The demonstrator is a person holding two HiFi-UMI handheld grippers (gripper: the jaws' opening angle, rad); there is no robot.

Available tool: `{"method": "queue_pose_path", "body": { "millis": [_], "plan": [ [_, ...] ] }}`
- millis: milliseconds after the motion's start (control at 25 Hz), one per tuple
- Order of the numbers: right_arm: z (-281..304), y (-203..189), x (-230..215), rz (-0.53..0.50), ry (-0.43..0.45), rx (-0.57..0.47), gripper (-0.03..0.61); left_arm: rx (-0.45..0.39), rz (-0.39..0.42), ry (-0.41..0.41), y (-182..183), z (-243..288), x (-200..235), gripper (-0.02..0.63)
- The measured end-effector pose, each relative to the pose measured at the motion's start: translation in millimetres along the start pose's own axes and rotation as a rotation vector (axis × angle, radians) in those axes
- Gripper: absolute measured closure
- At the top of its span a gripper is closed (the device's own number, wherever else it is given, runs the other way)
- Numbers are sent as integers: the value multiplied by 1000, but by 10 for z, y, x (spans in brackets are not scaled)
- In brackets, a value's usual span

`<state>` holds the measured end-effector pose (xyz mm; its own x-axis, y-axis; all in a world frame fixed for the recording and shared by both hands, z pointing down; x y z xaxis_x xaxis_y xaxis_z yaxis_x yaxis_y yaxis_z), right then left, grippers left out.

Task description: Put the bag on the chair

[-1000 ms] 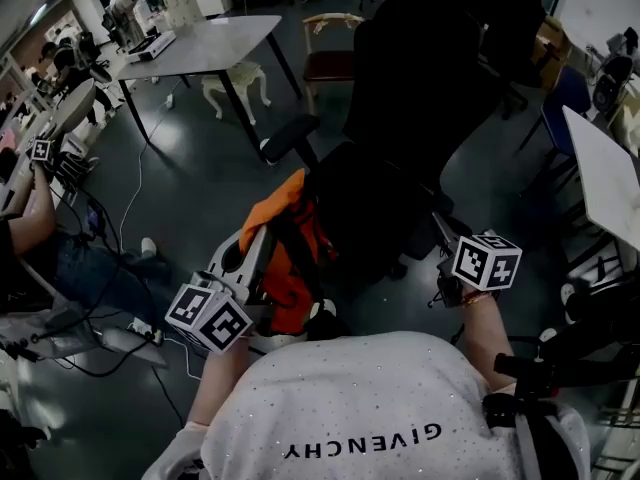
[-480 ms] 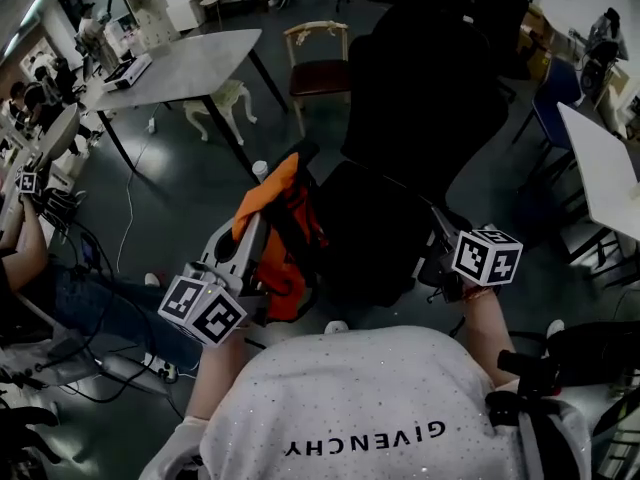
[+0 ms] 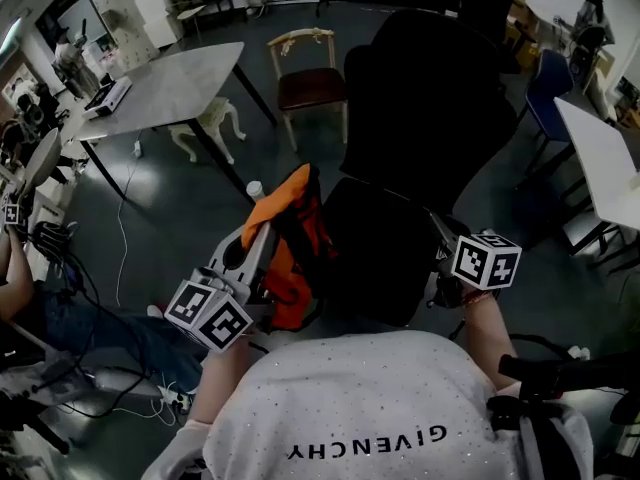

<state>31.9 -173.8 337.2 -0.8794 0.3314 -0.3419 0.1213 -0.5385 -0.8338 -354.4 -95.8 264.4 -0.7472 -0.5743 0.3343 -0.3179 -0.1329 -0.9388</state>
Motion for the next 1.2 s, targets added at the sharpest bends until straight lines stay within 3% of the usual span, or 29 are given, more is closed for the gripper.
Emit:
{"method": "queue_pose_path", "body": {
  "millis": [240, 560, 720, 880, 1200],
  "plan": [
    [235, -27, -86, 10, -40, 43, 574, 26, -21, -59, -45, 317, 302, 603],
    [385, -62, -226, -17, -2, 34, 574, 23, 4, -129, -271, 695, 348, 604],
    [359, -130, -304, 7, 28, 36, 574, 2, -43, -153, -315, 870, 333, 604],
    [314, -144, -421, 22, 109, 24, 574, -31, -89, -150, -315, 1098, 308, 604],
    [551, 47, -995, -42, 186, 121, 574, -25, -43, -34, -383, 1699, 0, 604]
  ]
}}
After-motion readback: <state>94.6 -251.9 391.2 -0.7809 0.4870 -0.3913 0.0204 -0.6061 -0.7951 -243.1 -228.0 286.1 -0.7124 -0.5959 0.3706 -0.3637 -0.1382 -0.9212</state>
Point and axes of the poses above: the fingertips, and each gripper's own axes: z forward along the fingers, x to its left, y out of its top, the point moved 10 cm from there along -z, backward along the fingers, and after that the axes turned 4 degrees about -y, right-handed, at the moved point
